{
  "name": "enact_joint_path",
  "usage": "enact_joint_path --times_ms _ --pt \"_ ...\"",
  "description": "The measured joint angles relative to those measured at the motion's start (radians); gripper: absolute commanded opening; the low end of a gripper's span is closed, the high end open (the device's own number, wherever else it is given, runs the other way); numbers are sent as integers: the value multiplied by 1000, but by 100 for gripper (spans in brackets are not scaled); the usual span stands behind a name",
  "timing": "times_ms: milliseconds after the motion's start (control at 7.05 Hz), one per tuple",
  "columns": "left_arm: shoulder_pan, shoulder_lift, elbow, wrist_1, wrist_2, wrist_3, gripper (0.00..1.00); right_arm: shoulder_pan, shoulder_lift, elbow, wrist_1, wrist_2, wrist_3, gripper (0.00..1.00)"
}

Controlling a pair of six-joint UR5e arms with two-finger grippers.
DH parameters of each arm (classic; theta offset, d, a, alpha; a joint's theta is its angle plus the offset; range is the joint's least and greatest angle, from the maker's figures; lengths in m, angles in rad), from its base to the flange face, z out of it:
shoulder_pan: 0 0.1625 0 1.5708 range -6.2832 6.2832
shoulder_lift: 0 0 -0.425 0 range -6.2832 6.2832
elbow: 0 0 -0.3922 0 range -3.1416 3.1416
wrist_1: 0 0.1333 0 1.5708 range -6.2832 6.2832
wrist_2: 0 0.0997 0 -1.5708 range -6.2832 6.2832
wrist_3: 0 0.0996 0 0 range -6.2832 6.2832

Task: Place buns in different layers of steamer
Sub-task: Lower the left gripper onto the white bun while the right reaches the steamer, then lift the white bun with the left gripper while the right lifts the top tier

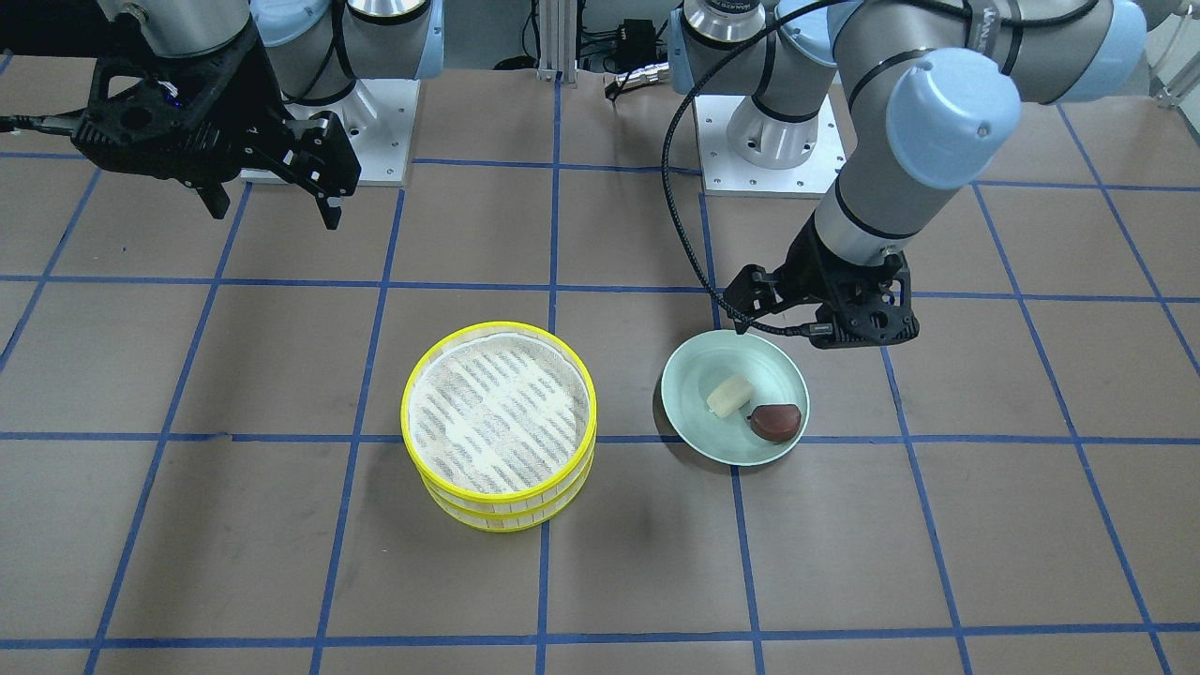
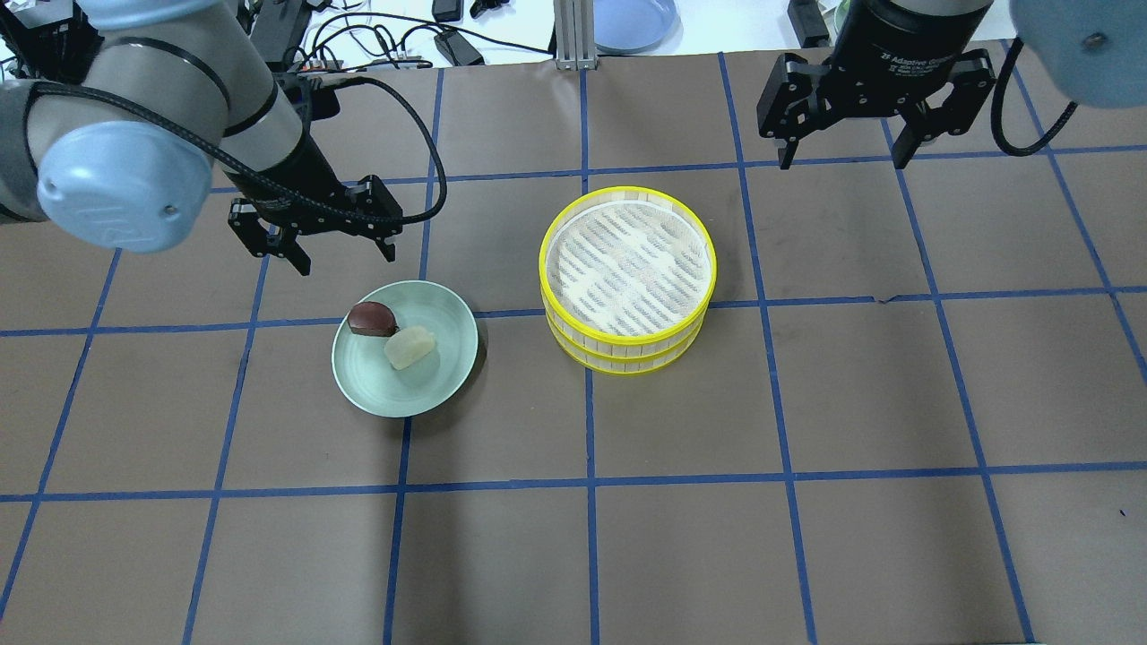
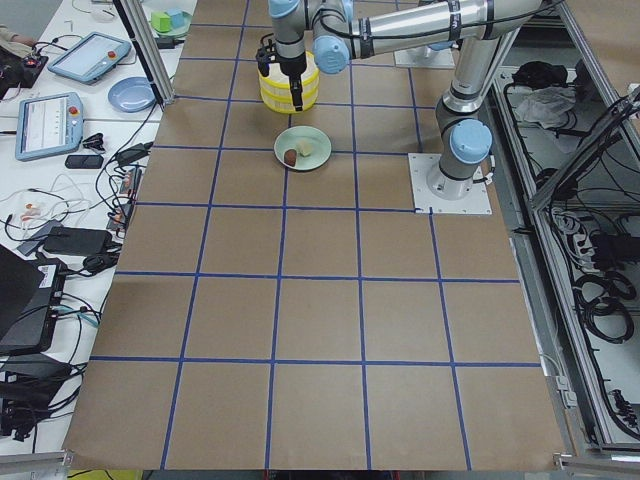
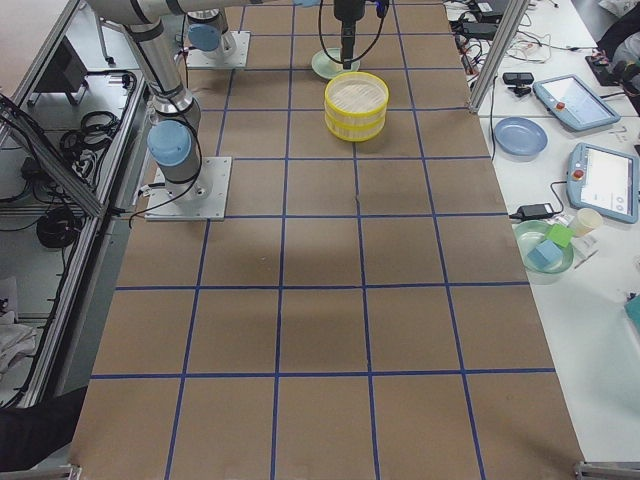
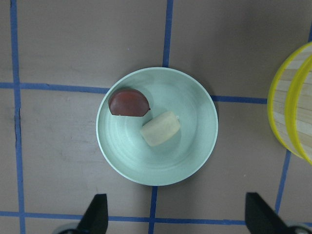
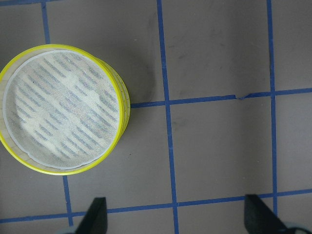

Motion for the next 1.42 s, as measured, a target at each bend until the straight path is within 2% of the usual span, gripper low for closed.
enact_joint_path --times_ms 284,567,851,993,1134,1276,1418 --pt "0 -87 -26 39 -5 -71 100 -2 0 3 6 -1 -1 100" --pt "1 -174 -30 47 -3 -98 100 -2 9 61 -27 0 1 100" --pt "1 -244 -29 50 -11 -108 96 4 34 207 -204 1 6 100" --pt "1 -271 -28 52 -20 -110 77 7 86 271 -325 1 8 100" --pt "1 -291 -26 56 -24 -114 39 10 145 303 -428 2 10 100" --pt "0 -305 -24 59 -26 -119 27 13 204 316 -512 3 12 100" --pt "1 -317 -23 60 -27 -122 4 23 263 320 -581 4 15 100"
